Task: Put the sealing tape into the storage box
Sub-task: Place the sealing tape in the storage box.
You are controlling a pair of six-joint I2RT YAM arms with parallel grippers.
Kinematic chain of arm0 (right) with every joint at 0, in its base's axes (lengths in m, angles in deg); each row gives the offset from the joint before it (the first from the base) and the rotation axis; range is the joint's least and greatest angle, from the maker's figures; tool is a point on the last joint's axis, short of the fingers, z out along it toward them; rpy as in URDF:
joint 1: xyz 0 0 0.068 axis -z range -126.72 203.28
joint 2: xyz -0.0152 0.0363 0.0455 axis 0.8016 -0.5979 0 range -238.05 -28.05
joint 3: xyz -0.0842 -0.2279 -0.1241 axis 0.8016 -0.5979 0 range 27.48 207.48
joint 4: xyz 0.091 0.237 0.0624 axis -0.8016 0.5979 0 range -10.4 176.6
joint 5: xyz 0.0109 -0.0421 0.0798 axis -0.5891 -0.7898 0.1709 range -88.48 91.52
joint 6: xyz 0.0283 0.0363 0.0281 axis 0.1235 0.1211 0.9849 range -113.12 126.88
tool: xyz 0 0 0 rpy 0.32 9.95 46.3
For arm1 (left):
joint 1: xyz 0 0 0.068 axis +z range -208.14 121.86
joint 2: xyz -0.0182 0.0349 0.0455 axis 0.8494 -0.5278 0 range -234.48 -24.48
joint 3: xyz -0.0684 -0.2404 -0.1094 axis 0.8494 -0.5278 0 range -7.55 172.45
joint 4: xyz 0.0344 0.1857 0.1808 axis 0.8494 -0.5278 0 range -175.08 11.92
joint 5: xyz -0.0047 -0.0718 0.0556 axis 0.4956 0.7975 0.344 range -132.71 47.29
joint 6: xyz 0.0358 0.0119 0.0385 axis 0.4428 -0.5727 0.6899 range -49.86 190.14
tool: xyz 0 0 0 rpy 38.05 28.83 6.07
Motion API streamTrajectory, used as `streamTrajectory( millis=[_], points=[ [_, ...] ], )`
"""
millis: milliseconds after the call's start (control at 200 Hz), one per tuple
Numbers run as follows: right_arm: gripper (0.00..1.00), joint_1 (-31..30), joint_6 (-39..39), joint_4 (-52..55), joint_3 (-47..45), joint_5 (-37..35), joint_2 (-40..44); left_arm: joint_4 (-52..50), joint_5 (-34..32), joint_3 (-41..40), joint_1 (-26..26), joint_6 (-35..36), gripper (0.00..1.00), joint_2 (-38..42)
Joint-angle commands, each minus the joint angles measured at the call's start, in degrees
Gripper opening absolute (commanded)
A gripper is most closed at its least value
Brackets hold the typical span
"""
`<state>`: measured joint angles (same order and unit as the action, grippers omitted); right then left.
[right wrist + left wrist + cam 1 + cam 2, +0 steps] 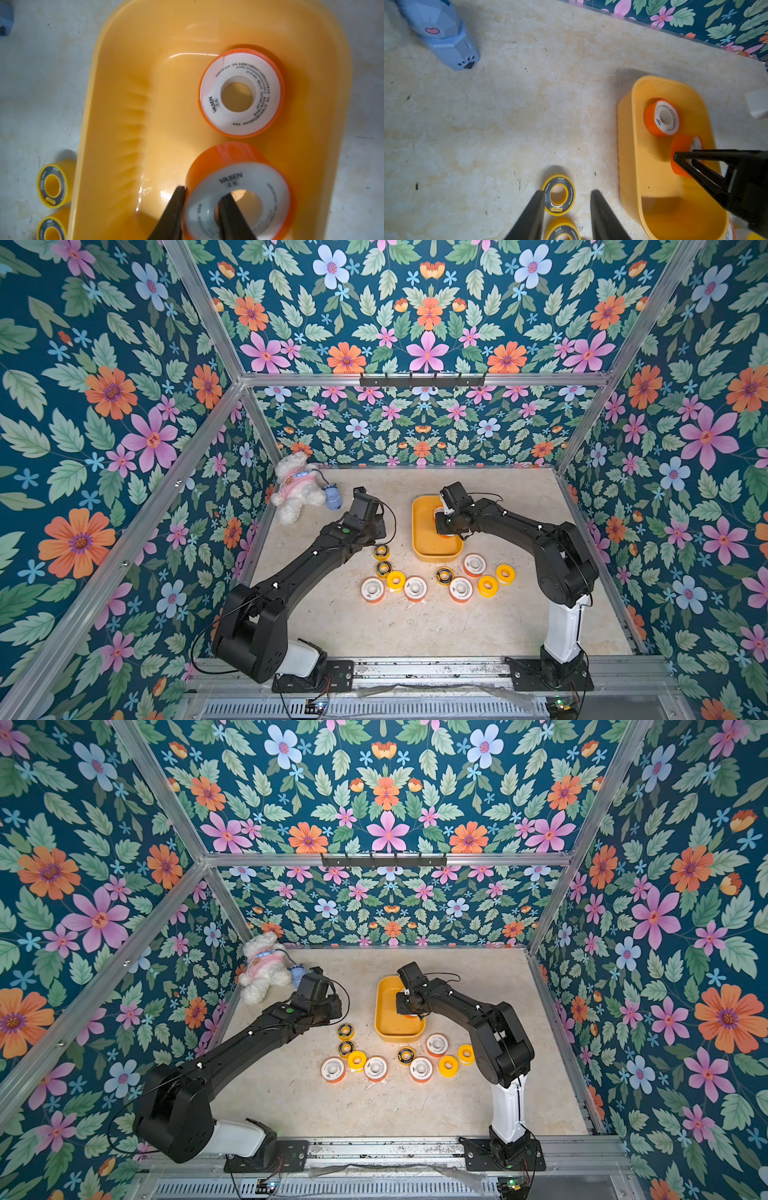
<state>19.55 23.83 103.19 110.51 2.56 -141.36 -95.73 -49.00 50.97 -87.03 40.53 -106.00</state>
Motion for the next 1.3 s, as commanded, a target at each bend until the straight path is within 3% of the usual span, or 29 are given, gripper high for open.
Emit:
streamTrajectory(
  millis=[0, 720, 975, 1295],
  points=[
    [0.27, -0.21, 0.63, 2.25, 1.19, -2.61, -0.86, 0.17, -0.40, 0.19, 0.06, 0.25, 0.42, -0.14],
    [0.35, -0.32, 1.86, 4.92, 4.89, -4.11, -5.16, 0.16, -0.44, -0.08, 0.06, 0.22, 0.42, -0.22],
    [0.44, -0.28, 2.32, 5.03, 5.19, -4.96, -4.38, 0.23, -0.39, 0.01, 0.06, 0.18, 0.43, -0.31],
    [0.45, -0.28, 4.20, 4.11, 4.47, -6.68, -0.13, -0.82, 0.19, -0.57, 0.06, 0.62, 0.44, 0.26]
  ],
)
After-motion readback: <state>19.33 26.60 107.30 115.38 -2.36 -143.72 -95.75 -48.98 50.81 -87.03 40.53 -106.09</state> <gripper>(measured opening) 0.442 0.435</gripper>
